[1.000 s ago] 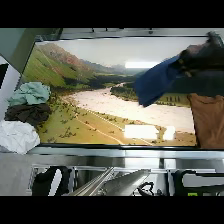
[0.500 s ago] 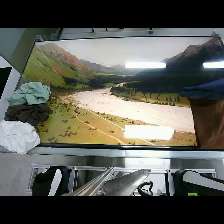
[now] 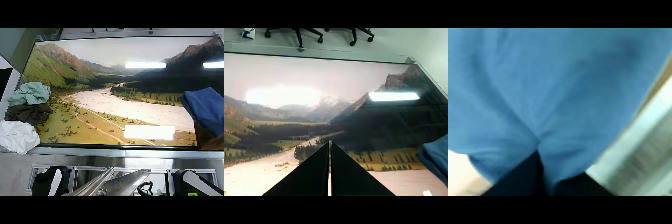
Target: Fold the shirts.
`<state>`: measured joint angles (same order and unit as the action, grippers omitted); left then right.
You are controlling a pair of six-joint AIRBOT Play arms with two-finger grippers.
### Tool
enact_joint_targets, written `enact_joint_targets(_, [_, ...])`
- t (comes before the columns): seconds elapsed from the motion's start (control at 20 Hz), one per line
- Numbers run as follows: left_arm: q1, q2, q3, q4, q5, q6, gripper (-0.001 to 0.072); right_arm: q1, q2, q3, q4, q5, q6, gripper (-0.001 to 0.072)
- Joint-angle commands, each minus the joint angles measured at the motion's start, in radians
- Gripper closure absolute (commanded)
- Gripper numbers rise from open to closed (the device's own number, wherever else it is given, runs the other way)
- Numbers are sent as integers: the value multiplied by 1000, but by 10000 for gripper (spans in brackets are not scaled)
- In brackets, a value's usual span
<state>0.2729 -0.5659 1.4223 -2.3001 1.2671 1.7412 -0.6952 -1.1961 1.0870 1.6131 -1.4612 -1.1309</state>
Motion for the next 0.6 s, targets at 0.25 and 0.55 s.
enact_joint_targets(0.25, [0, 0, 0, 2, 30, 2, 689, 0, -8, 61, 2, -206, 1, 0])
enact_joint_targets(0.55, [0, -25, 0, 2, 26, 2, 689, 112, 21, 396, 397, 21, -143, 628])
